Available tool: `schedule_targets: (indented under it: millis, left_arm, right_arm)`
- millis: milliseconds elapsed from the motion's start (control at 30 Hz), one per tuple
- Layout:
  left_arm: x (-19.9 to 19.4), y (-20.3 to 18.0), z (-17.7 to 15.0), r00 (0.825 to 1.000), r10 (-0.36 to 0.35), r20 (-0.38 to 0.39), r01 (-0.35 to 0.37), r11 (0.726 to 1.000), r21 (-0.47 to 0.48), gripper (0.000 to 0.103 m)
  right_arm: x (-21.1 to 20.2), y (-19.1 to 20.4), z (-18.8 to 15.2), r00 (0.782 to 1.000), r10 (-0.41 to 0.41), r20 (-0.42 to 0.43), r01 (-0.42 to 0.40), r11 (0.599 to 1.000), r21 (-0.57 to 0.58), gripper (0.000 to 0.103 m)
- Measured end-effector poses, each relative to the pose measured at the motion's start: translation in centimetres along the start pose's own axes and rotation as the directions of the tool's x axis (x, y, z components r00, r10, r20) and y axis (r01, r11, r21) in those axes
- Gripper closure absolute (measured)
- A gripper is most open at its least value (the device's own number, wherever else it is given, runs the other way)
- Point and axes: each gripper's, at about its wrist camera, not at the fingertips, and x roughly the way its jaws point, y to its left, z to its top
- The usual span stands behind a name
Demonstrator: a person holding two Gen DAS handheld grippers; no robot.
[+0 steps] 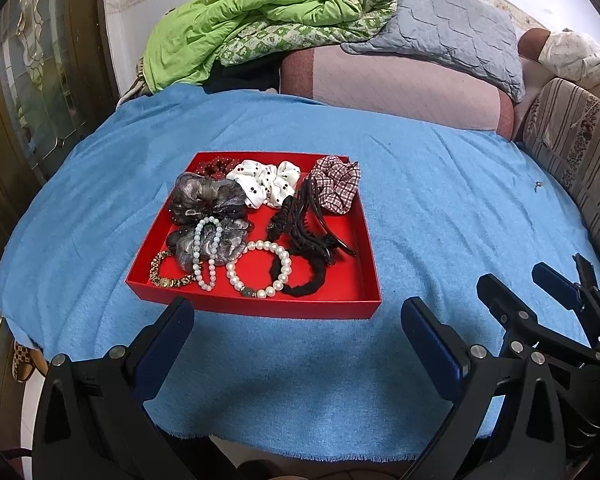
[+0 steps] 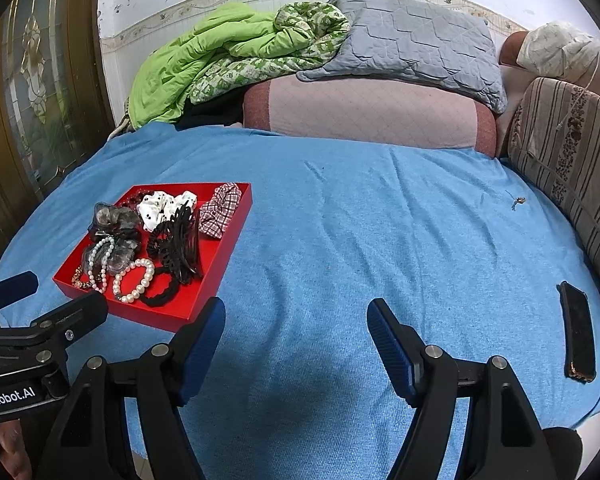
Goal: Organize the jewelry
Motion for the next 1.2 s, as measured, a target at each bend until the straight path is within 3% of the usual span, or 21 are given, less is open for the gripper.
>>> schedule_targets:
  millis: [1200]
  left_arm:
    - [1.2,0.3,-0.1,0.999,0.005,-0.05,-0.005,1.0,-0.016,0.0]
  right_arm:
    - [0.5,0.3,-0.3,1.0,-0.014,-0.012,0.014,1.0,-0.009,0.023]
